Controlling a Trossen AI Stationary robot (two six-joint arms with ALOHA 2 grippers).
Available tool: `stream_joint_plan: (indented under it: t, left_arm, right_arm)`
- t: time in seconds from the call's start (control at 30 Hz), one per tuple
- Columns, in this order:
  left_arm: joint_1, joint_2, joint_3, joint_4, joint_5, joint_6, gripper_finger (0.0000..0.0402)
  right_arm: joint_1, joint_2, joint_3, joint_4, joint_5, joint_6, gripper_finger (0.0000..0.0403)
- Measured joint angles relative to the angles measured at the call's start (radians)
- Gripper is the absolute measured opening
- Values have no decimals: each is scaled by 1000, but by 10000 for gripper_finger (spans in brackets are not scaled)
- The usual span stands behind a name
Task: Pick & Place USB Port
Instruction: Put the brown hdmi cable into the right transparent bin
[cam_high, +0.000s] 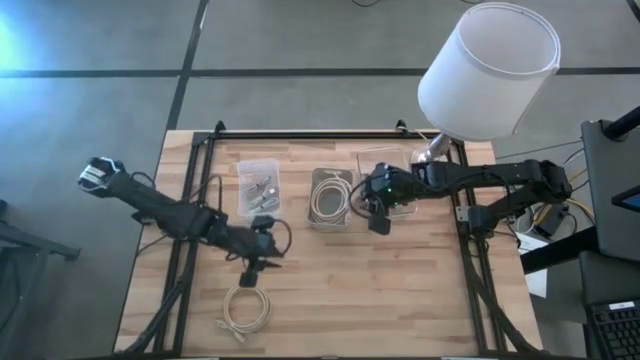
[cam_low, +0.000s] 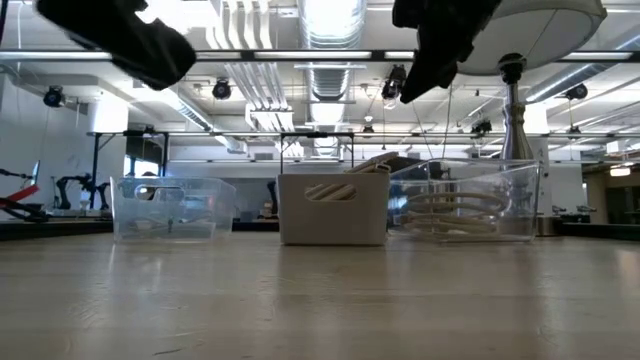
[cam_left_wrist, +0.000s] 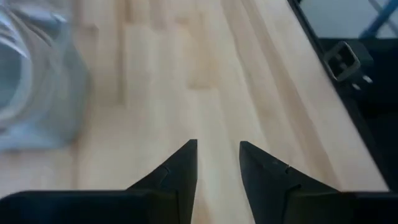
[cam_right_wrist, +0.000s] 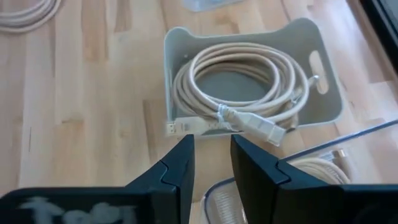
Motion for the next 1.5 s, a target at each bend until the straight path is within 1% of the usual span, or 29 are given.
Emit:
stream_joint_plan:
  t: [0.1, 0.17, 0.33, 0.43, 0.67, 0.77, 0.83, 0.93, 1.13, 1.33, 1.5]
  left_arm:
    - [-66, 0, -41, 4, -38, -46, 111]
    - [-102, 0, -75, 0, -56, -98, 103]
    - [-154, 0, -152, -3, -60, -358, 93]
    - [-170, 0, -187, -5, -60, -442, 98]
    - [-174, 6, -238, -4, -49, -458, 137]
    - [-180, 30, -238, 8, -11, -427, 153]
    - [-195, 53, -238, 22, -5, -400, 159]
    - [-224, 98, -238, 42, -2, -380, 159]
    - [-261, 185, -234, 71, -1, -398, 154]
    - [-262, 246, -219, 96, 12, -417, 154]
    - [-262, 247, -189, 79, 16, -409, 153]
  right_arm:
    - [11, 4, -11, 8, 0, 1, 105]
    - [17, 7, -18, 46, 0, 3, 109]
    - [24, 32, -24, 101, 0, -39, 119]
    - [24, 52, -24, 114, 0, -67, 125]
    - [24, 128, -15, 143, -2, -94, 138]
    - [24, 165, -1, 145, -1, -110, 142]
    - [24, 189, 10, 143, 0, -113, 144]
    - [24, 217, 18, 142, 0, -115, 146]
    - [24, 251, 32, 141, 0, -115, 141]
    - [37, 226, 41, 139, 0, -115, 142]
    - [45, 195, 46, 143, 1, -132, 148]
